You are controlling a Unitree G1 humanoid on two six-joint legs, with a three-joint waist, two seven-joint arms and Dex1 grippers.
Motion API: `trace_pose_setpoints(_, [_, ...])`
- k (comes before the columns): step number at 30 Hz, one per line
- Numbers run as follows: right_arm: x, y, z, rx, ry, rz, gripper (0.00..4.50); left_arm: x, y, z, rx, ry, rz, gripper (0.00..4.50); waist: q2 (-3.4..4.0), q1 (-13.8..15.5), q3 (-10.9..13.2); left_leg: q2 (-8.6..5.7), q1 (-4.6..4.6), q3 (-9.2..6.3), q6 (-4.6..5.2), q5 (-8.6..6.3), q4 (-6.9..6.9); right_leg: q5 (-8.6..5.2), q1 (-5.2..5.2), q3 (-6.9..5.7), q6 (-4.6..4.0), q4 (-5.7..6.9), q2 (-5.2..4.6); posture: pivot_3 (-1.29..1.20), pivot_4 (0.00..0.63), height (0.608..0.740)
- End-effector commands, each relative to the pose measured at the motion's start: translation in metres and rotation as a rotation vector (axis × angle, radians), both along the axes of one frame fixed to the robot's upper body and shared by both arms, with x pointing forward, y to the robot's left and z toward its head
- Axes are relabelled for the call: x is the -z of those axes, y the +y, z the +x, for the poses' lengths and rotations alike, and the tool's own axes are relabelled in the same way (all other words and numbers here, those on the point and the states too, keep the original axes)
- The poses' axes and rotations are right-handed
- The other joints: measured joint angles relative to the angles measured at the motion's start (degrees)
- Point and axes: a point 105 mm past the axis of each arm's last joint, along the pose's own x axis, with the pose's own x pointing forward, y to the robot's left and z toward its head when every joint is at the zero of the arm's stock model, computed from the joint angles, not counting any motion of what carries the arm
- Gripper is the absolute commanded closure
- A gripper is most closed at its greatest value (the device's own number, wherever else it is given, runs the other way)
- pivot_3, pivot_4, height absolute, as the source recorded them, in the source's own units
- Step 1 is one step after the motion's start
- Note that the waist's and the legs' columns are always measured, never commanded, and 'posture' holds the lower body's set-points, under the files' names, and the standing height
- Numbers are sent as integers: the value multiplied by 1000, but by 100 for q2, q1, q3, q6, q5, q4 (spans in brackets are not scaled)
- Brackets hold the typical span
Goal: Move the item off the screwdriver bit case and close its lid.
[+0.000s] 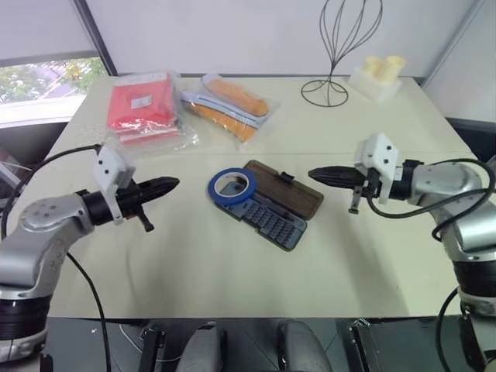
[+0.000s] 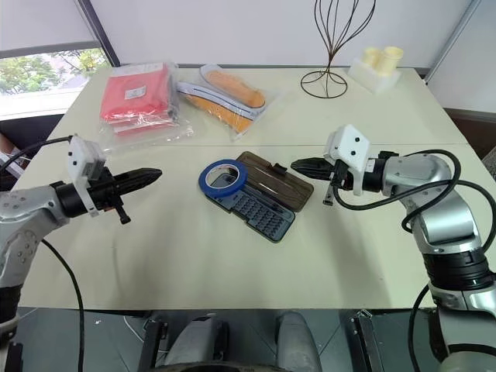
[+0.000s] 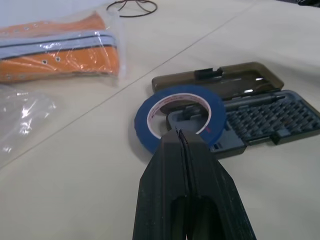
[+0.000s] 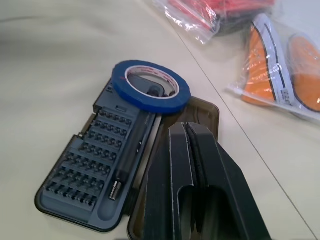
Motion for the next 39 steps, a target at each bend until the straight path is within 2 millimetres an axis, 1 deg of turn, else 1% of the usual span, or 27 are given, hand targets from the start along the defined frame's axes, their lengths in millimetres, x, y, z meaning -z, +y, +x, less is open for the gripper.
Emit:
trace_pose_setpoints(1, [-18,3,-4,-20,-65,4,4471,-13,2,0,-12,-60,14,4500,-1,-3,2,0,0,0,0,0,0,0,-1,0,0,0,0,0,150,740])
trace_pose_setpoints(16, [-20,10,-5,-30,-74,17,4471,-10,-1,0,4,-39,20,4500,0,1,5,0,-1,0,0,0,0,0,-1,0,0,0,0,0,150,740])
trace_pose_setpoints(21, [-19,12,-4,-30,-75,19,4471,-5,-4,0,28,-26,37,4500,0,1,6,0,-1,1,0,0,0,0,-1,0,0,0,0,0,150,740])
trace_pose_setpoints(28, [-19,15,-4,-35,-75,27,4471,5,-5,3,73,-19,107,4500,0,1,8,-1,-1,1,0,0,0,0,-2,0,0,0,0,0,150,740])
trace_pose_setpoints(31, [-19,17,-4,-37,-79,34,4500,5,-8,10,90,-25,111,3685,0,3,8,-2,-1,2,0,0,0,0,-2,-1,0,1,1,0,150,740])
trace_pose_setpoints(32, [-18,17,-4,-37,-80,33,4500,7,-9,12,100,-28,123,3256,0,8,8,-2,-1,2,0,0,1,0,-2,-1,0,1,1,0,150,740])
trace_pose_setpoints(34, [-17,17,-5,-36,-81,34,4500,12,-14,19,131,-36,155,2236,0,13,8,-3,-2,3,0,0,1,0,-1,-1,0,0,1,0,150,740])
trace_pose_setpoints(38, [-15,17,-4,-30,-81,36,4500,22,-31,27,221,-48,194,228,-3,11,11,-5,-4,5,0,0,2,0,-2,-1,1,0,1,0,150,740])
trace_pose_setpoints(39, [-14,17,-4,-28,-82,36,4500,24,-35,29,237,-58,203,56,-3,10,11,-5,-5,5,0,0,2,0,-2,-1,1,0,1,0,150,740])
